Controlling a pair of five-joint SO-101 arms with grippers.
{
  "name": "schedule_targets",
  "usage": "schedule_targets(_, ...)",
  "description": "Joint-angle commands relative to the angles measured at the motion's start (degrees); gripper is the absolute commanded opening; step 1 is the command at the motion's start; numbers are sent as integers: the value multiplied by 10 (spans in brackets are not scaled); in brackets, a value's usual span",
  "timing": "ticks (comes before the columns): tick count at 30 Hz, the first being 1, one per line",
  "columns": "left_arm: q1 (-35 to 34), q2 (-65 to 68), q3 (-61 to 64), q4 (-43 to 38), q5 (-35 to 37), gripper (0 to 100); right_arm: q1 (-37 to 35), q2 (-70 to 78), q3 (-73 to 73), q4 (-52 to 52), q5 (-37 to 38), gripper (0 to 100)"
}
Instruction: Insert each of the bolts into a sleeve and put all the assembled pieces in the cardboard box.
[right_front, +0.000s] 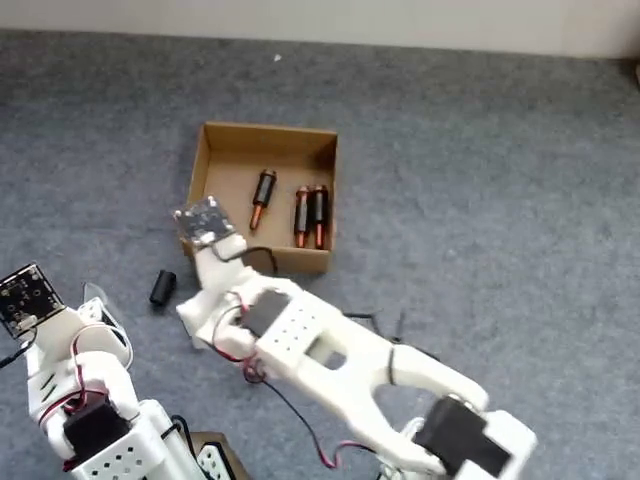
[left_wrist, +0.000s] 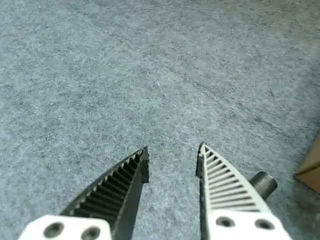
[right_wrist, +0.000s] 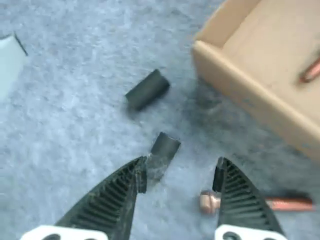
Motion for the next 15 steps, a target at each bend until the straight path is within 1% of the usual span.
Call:
schedule_targets(1, -2, -1, -4, -14, 4, 182, -8, 48, -71, 3, -38, 202)
schedule_targets(6, -2, -1, -4, -14, 4, 182, -14, 108, -109, 3, -50, 202)
schedule_targets(15, -2, -1, -3, -14, 4, 182, -29, 155, -111, 3, -50, 202)
